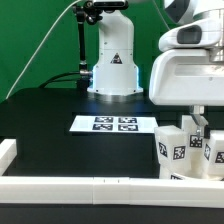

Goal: Assemble stool

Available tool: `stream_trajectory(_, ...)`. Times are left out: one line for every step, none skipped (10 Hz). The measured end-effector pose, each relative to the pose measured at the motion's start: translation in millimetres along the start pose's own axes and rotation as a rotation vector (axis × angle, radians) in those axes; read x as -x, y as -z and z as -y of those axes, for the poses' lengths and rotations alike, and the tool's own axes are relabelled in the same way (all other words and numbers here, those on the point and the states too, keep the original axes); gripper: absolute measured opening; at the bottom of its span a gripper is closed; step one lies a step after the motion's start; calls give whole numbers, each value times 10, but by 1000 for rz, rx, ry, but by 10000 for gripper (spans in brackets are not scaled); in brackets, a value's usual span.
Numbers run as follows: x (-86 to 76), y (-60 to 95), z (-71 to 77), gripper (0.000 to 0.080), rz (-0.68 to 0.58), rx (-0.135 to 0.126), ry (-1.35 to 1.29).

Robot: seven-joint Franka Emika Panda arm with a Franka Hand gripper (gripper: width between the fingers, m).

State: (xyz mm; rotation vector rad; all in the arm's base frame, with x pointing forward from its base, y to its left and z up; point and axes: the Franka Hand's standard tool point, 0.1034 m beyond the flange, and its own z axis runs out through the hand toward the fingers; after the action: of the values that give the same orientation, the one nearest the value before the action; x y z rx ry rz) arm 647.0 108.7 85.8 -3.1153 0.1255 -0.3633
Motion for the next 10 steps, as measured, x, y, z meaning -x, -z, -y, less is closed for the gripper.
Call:
stream_trajectory(0,-1,-9,340,1,-1,-61)
stream_trajectory(2,-1,-11,340,1,-1,-89)
stream_trajectory(23,-3,-23,340,-13,-15,-232)
stream_trajectory(67,1,-23,340,-27,-25,-359)
stream_trajectory(91,7,-18,340,-26,-21,-497)
stream_trajectory(99,9,-24,340,-23,-19,-593)
stream_trajectory(101,8,-44,340,-17,-28,-692)
stream_trajectory(101,7,-69,340,-9,-38,-797)
stream_trajectory(103,6,-77,340,-4,-42,-858)
stream_trajectory(111,5,-77,340,4,-46,-971)
